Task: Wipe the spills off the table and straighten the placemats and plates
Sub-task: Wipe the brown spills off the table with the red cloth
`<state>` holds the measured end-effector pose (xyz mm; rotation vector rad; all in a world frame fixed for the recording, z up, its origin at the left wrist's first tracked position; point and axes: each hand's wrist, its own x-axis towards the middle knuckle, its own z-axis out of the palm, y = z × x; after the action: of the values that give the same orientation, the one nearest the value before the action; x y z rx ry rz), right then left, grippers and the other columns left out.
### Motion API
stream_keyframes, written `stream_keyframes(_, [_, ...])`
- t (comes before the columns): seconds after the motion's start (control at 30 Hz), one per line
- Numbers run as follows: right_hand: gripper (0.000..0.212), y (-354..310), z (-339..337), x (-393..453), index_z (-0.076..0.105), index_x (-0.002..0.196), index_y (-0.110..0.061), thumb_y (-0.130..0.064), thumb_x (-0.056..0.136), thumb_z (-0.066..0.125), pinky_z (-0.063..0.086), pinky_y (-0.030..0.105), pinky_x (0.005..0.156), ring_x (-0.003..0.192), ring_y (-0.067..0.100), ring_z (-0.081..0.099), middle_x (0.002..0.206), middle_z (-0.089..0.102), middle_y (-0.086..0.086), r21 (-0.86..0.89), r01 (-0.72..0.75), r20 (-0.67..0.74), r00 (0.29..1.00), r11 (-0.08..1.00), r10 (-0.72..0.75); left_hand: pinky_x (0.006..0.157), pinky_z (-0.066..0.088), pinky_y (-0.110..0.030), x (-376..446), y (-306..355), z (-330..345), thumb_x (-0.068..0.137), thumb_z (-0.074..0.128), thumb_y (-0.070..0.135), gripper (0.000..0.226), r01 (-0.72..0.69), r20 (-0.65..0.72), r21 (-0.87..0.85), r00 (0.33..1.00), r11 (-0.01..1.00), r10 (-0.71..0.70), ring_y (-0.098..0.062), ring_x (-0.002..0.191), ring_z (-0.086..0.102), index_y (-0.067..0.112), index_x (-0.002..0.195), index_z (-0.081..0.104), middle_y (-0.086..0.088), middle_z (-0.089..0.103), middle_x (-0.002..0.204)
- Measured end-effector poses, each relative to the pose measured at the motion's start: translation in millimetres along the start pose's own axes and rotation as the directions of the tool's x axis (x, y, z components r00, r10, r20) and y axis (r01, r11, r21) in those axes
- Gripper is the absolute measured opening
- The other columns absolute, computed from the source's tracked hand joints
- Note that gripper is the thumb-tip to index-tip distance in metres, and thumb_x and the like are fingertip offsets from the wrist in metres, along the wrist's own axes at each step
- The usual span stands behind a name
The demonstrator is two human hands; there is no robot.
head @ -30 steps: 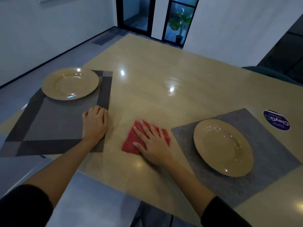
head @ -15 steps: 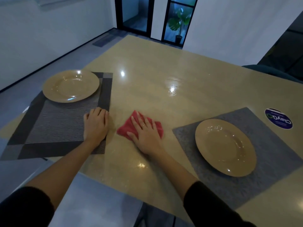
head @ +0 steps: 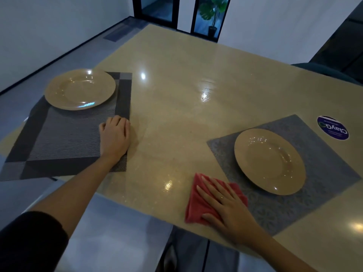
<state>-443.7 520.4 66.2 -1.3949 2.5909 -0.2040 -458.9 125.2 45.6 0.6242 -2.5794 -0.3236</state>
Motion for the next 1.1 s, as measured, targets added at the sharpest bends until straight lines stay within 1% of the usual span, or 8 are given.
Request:
stream_keyframes(0.17, [0.062, -40, 9, 86, 0.008, 0.151, -0.035, -0.06, 0.096, 0.024, 0.008, 0.043, 0.12, 0.148, 0.013, -0.003, 0.16, -0.003, -0.011, 0.043, -0.118, -0.127, 0.984, 0.992, 0.123, 0.084, 0.032, -0.043, 0, 1, 0, 0.1, 0.032, 0.026, 0.031, 0.008, 0.001, 0.005, 1.0, 1.0, -0.008, -0.026, 0.093, 0.047, 0.012, 0.09, 0.057, -0.007, 0.055, 0.095])
stream_keyframes(0.3, [0.061, -90, 18, 157, 0.02, 0.15, -0.029, -0.057, 0.096, 0.027, 0.002, 0.044, 0.12, 0.148, 0.021, 0.006, 0.16, 0.011, -0.001, 0.042, -0.098, -0.154, 0.983, 0.994, 0.104, 0.084, 0.031, -0.044, -1, 4, -2, 0.1, 0.033, 0.024, 0.031, 0.011, -0.008, 0.0, 1.0, 1.0, -0.011, -0.03, 0.095, 0.047, 0.009, 0.09, 0.058, -0.012, 0.056, 0.096])
stream_keyframes(0.4, [0.062, -111, 25, 155, 0.021, 0.149, -0.028, -0.057, 0.095, 0.03, 0.004, 0.044, 0.12, 0.148, 0.02, 0.007, 0.16, 0.012, -0.002, 0.01, -0.039, -0.179, 0.983, 0.999, 0.04, 0.084, 0.031, -0.044, -1, 2, -1, 0.099, 0.031, 0.025, 0.033, 0.019, -0.011, 0.005, 1.0, 1.0, -0.019, -0.031, 0.095, 0.046, 0.008, 0.09, 0.058, -0.014, 0.056, 0.096])
stream_keyframes(0.57, [0.063, -78, 34, 80, 0.018, 0.15, -0.033, -0.059, 0.094, 0.032, 0.005, 0.046, 0.119, 0.148, 0.016, 0.003, 0.16, 0.009, -0.008, -0.008, 0.029, -0.166, 0.986, 1.0, -0.03, 0.086, 0.031, -0.044, -3, 2, -2, 0.099, 0.031, 0.024, 0.032, -0.007, -0.015, -0.036, 1.0, 0.999, 0.006, -0.031, 0.096, 0.045, 0.008, 0.092, 0.058, -0.013, 0.054, 0.096])
stream_keyframes(0.67, [0.061, -43, 27, 36, 0.019, 0.149, -0.034, -0.061, 0.095, 0.026, -0.004, 0.051, 0.117, 0.148, 0.016, -0.001, 0.16, 0.007, -0.01, -0.096, -0.095, -0.198, 0.977, 0.991, 0.075, 0.086, 0.031, -0.044, -2, 0, -1, 0.1, 0.03, 0.026, 0.034, -0.014, -0.013, -0.028, 1.0, 1.0, 0.014, -0.031, 0.096, 0.045, 0.007, 0.094, 0.057, -0.014, 0.053, 0.096])
stream_keyframes(0.77, [0.054, -26, 22, 20, 0.04, 0.142, -0.03, -0.056, 0.096, 0.032, 0.003, 0.048, 0.118, 0.147, 0.022, 0.017, 0.155, 0.027, -0.007, -0.054, -0.218, -0.299, 0.935, 0.974, 0.193, 0.086, 0.03, -0.044, -1, 1, 0, 0.1, 0.029, 0.026, 0.034, -0.006, -0.011, -0.018, 1.0, 1.0, 0.006, -0.03, 0.095, 0.044, 0.007, 0.094, 0.057, -0.013, 0.053, 0.096])
stream_keyframes(0.93, [0.053, -44, 38, 55, 0.048, 0.137, -0.024, -0.052, 0.098, 0.025, 0.013, 0.052, 0.113, 0.142, 0.032, 0.027, 0.149, 0.04, -0.001, 0.07, -0.215, -0.338, 0.913, 0.974, 0.226, 0.085, 0.031, -0.043, -1, 2, 0, 0.1, 0.031, 0.027, 0.033, -0.016, -0.022, 0.004, 1.0, 1.0, 0.016, -0.029, 0.095, 0.046, 0.008, 0.093, 0.057, -0.011, 0.054, 0.097])
stream_keyframes(1.1, [0.049, -52, 25, 154, 0.047, 0.138, -0.024, -0.047, 0.095, 0.04, 0.008, 0.056, 0.117, 0.145, 0.032, 0.02, 0.151, 0.038, 0.001, 0.147, -0.134, -0.278, 0.945, 0.98, 0.171, 0.084, 0.033, -0.044, 0, 2, -2, 0.1, 0.033, 0.026, 0.028, 0.005, -0.017, -0.006, 1.0, 1.0, -0.005, -0.029, 0.097, 0.047, 0.011, 0.097, 0.057, -0.01, 0.054, 0.1])
